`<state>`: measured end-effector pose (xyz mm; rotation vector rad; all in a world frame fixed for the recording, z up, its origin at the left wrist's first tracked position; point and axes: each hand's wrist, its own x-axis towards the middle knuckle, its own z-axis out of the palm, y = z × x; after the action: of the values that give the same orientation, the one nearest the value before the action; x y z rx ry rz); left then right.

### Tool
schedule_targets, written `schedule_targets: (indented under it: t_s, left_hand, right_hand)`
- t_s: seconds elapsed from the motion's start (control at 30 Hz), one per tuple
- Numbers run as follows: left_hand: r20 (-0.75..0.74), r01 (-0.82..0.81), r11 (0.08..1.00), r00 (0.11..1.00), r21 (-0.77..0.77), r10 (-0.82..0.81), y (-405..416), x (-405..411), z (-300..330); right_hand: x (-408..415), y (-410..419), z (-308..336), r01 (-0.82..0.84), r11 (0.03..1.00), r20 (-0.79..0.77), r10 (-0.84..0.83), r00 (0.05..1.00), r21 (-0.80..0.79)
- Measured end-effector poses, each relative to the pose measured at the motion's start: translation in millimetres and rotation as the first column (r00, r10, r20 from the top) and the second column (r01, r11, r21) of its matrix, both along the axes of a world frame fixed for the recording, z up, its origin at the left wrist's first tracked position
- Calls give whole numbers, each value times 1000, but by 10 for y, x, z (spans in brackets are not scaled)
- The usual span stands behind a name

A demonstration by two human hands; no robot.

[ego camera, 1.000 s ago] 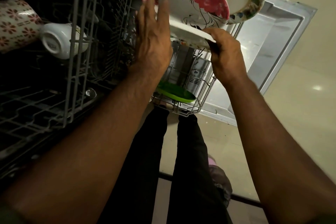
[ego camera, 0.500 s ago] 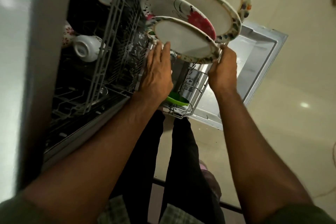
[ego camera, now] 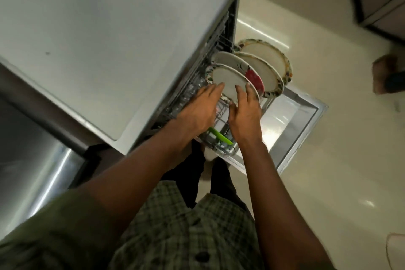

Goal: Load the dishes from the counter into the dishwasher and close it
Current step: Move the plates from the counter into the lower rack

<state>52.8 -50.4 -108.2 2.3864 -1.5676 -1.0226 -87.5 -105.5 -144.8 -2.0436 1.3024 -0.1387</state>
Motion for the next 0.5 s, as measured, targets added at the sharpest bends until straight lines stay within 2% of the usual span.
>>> schedule_targets:
  t_s: [0.33,0.5]
  left_hand:
    - [102,-63,967,991,-248,91,541,44,769]
    - [7,-243,893,964,-378,265,870,139,1040]
  right_hand:
    - [285,116,1004,-185,964,172,218,961,-190]
    - [526,362,1207,-284,919,245,353,903,-274]
